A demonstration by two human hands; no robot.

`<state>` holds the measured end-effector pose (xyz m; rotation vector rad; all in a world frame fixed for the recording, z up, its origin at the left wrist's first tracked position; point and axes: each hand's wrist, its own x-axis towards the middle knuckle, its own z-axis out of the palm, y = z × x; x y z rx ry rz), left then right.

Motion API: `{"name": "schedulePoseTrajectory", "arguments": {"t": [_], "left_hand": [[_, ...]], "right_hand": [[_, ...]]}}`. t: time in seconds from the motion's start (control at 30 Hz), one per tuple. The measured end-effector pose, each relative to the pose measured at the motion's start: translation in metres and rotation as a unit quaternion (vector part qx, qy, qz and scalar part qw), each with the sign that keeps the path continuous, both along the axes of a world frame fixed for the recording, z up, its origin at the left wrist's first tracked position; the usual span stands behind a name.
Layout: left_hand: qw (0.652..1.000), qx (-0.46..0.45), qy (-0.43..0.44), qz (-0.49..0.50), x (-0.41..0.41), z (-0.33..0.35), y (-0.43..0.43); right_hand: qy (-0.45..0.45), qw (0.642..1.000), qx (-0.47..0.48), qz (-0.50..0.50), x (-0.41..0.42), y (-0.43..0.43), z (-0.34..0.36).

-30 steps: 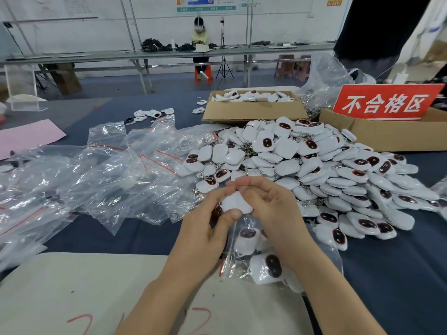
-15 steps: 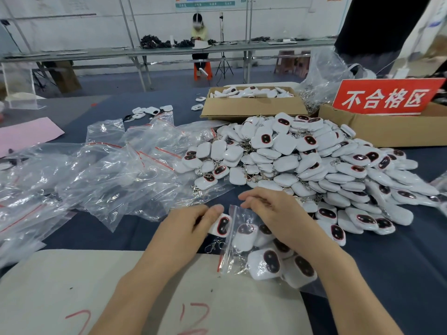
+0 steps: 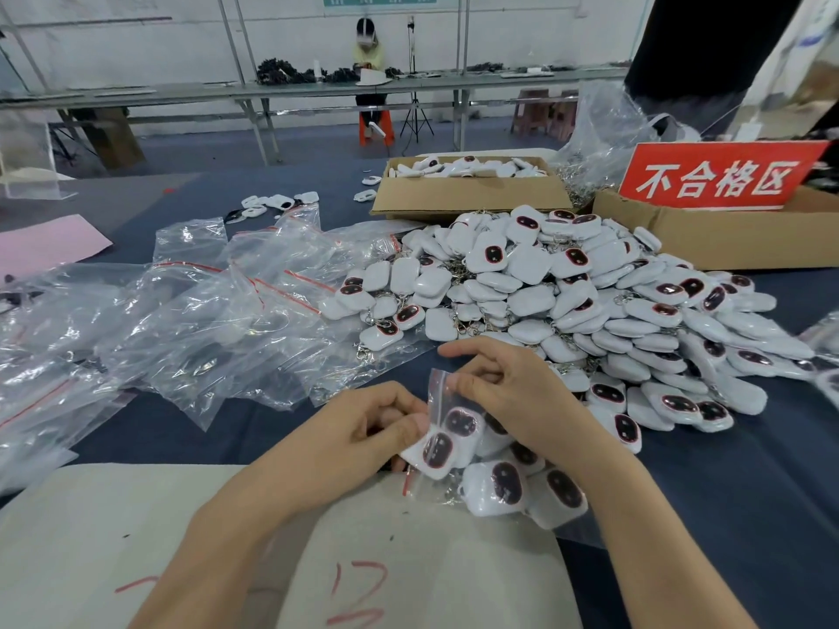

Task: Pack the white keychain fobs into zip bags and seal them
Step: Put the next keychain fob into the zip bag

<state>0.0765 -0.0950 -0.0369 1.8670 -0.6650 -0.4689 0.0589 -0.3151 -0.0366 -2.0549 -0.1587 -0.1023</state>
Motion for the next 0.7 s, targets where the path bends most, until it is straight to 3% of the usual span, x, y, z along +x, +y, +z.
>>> {"name": "schedulePoseTrajectory", "arguments": {"t": [0.13, 0.27, 0.43, 0.53, 0.7], "left_hand": [[0.998, 0.041, 0.0, -0.043, -0.004, 0.007, 0.002], [0.998, 0.025, 0.038, -0.036, -0.005, 0.01, 0.001], [0.992, 0.1, -0.075, 0.017, -0.006, -0.002, -0.012], [0.99, 0.087, -0.101, 0.034, -0.006, -0.001, -0.012], [0.997, 0.048, -0.059, 0.018, -0.005, -0.001, -0.009]], "right_hand": [[0.001, 1.0, -0.005, -0.014, 0.0, -0.001, -0.001], [0.004, 0.999, -0.02, -0.03, 0.0, -0.001, -0.002], [-0.003, 0.999, -0.016, -0.032, 0.001, 0.0, -0.003], [-0.005, 1.0, -0.015, -0.018, 0.001, 0.001, -0.003], [-0.046, 0.995, 0.022, -0.083, 0.001, -0.007, 0.002]]}}
